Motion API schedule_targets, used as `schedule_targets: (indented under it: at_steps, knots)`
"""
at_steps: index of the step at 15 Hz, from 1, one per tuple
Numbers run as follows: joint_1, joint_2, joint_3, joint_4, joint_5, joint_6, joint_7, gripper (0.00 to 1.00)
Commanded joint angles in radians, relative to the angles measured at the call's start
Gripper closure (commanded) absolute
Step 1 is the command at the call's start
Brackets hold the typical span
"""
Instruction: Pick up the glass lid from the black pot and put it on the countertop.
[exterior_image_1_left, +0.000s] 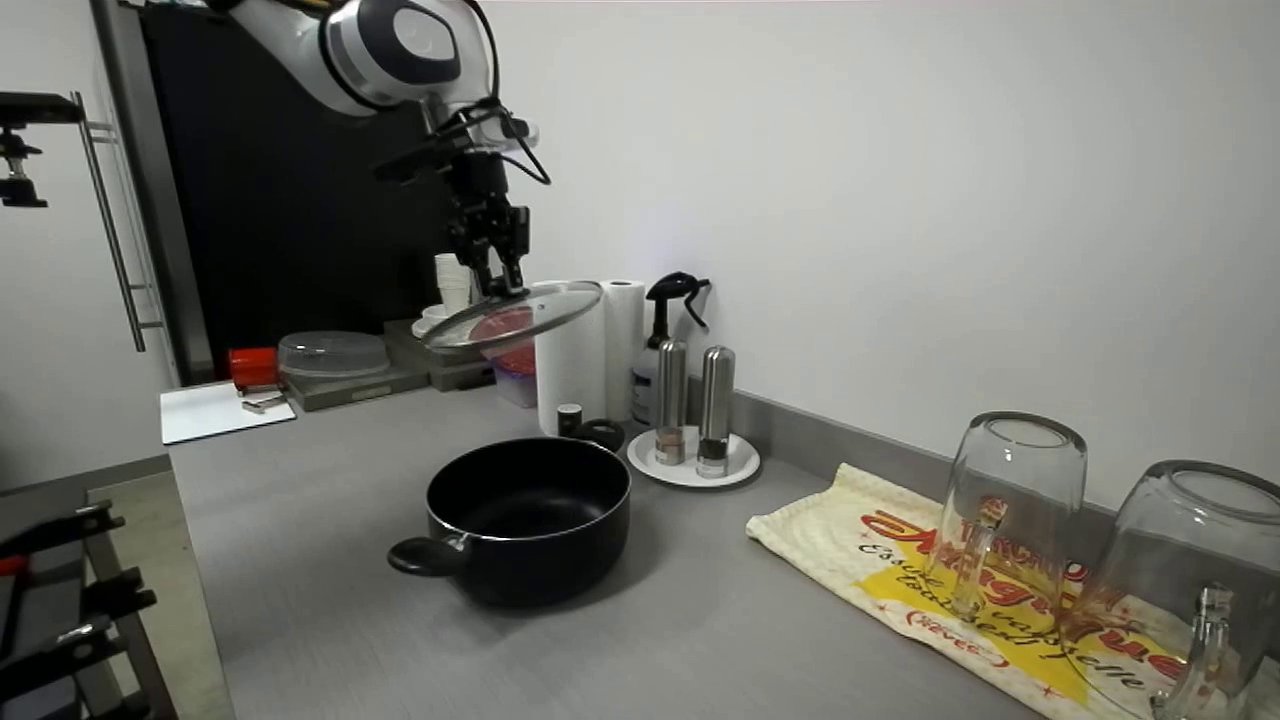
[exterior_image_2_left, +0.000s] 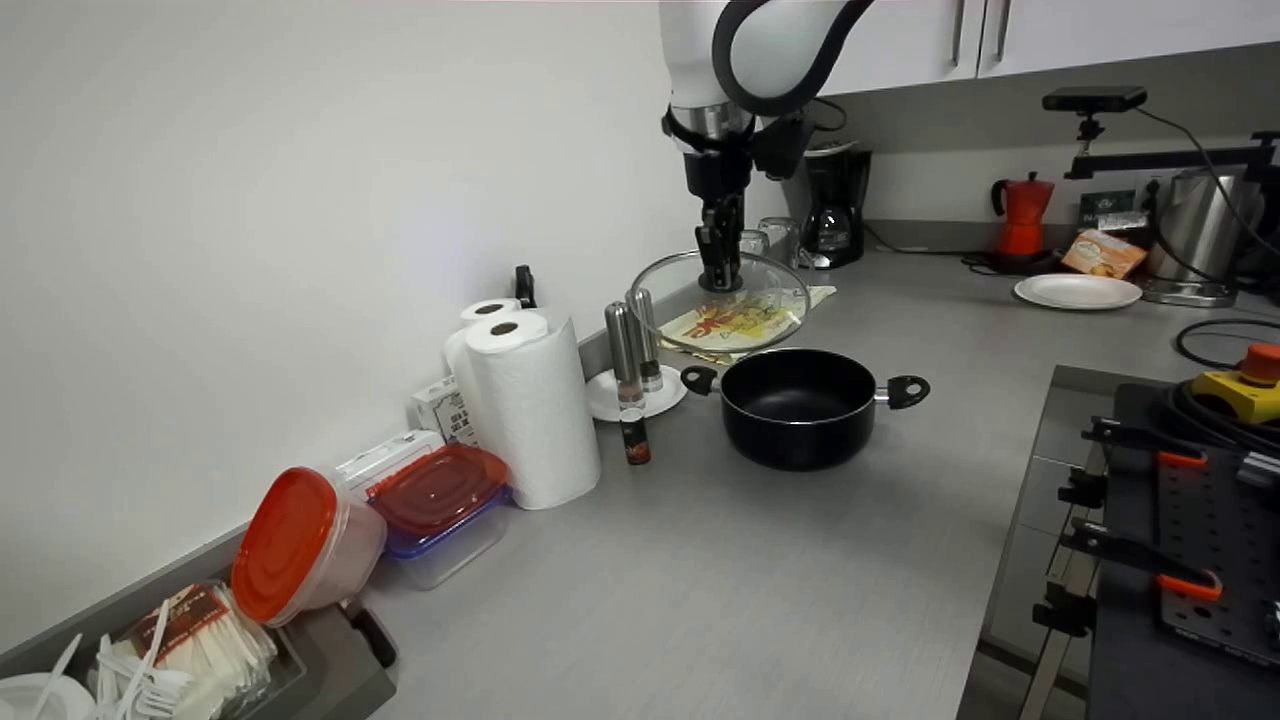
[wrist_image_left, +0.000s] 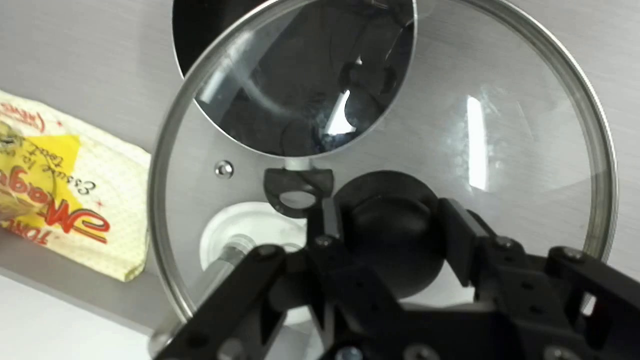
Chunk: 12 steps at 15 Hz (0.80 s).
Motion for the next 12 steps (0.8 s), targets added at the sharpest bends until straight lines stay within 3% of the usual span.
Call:
schedule_targets:
  at_steps: [1, 6, 12]
  knots:
    - [0.076, -0.082, 0.072, -0.044, -0.04, -0.027, 0.009, 0.75]
    - [0.178, -0.013, 0.158, -0.036, -0.097, 0.026, 0.073, 0.75]
    - [0.276, 0.205, 0.141, 0.022, -0.182, 0.146, 0.218, 0.75]
